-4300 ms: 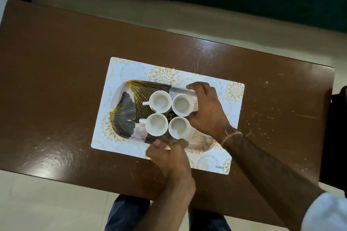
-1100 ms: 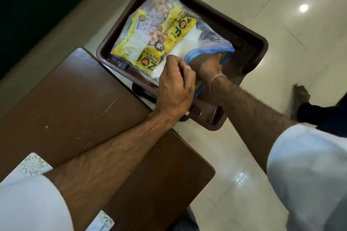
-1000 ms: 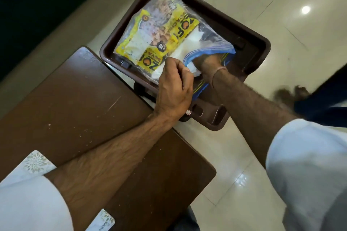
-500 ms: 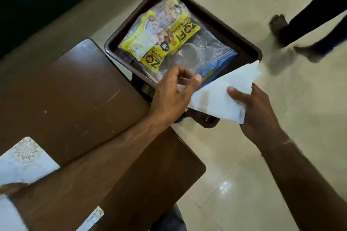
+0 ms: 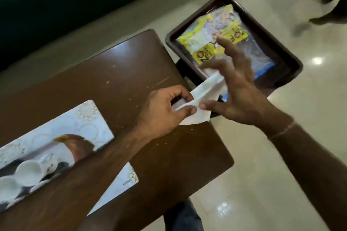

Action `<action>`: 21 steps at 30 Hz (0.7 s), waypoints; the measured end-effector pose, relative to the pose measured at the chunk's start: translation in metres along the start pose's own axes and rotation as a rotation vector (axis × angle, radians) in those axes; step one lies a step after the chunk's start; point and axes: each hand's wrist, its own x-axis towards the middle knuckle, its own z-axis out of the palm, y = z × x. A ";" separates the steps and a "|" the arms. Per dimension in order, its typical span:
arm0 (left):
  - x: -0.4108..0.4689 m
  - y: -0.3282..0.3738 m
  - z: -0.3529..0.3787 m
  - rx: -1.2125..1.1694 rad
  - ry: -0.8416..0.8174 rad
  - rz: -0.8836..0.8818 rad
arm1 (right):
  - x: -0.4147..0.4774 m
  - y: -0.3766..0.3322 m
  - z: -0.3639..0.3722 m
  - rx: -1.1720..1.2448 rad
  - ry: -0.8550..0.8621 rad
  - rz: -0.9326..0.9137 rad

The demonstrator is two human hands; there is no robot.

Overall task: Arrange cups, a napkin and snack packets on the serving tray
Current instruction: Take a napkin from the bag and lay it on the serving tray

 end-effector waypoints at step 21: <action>-0.276 -0.163 -0.015 -0.658 0.919 -0.976 | 0.037 -0.171 0.223 0.157 -0.692 0.186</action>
